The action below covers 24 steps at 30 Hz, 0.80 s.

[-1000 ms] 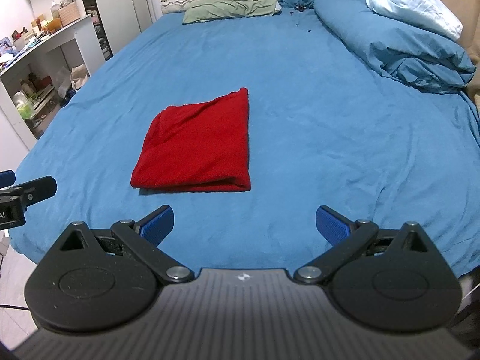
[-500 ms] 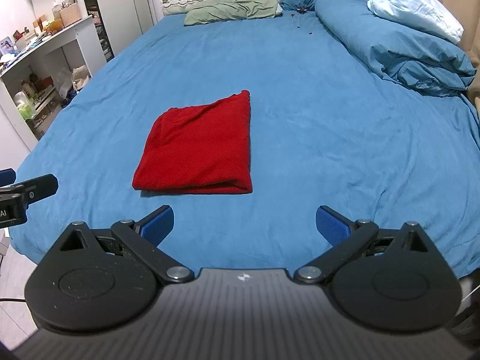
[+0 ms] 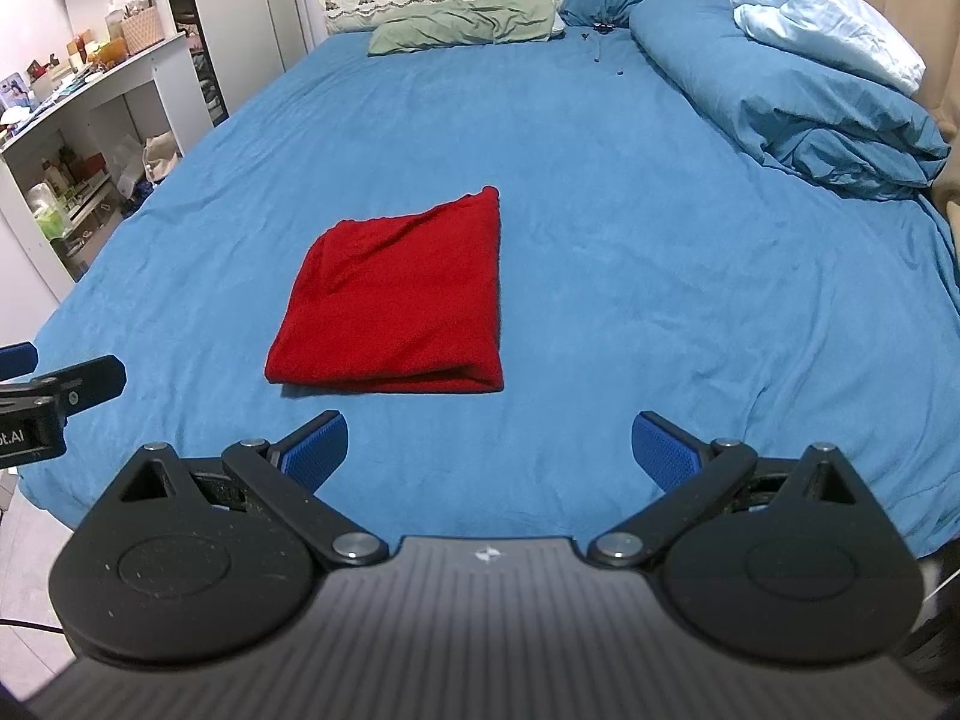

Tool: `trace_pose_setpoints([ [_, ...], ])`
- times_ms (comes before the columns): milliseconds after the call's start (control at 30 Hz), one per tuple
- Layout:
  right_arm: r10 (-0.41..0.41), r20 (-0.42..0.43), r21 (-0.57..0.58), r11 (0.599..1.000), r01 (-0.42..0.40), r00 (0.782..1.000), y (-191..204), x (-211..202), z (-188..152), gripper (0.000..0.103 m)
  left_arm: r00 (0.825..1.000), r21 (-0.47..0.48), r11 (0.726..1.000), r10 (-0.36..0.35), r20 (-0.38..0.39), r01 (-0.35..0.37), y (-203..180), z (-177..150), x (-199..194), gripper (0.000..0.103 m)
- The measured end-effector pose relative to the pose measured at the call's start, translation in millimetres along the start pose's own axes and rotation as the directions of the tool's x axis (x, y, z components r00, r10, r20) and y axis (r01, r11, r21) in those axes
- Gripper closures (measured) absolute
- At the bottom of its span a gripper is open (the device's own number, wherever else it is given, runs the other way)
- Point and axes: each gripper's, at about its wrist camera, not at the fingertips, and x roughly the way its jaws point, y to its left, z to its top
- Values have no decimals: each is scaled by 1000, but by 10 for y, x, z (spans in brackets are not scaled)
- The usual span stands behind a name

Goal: Fold small clothes

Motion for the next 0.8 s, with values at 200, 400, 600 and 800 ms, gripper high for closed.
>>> trace_pose_setpoints([
  [200,1,1,-4,1000,-1,1000,2,-1,4,0,1000,3,1000,5,5,-5,1,-17,-14,0],
  [400,1,4,-11,1000,-1,1000,-14,-6,21,0,1000,7,1000,9,5,-9,4,-23,-25,0],
  [600,2,4,-17,1000,-2,1000,-8,-9,27,0,1000,0,1000,8,10,-8,31,-27,-37,0],
  [800,-2,8,-18,1000,2,1000,4,-4,34,0,1000,-5,1000,16,16,-16,65,-42,-34,0],
])
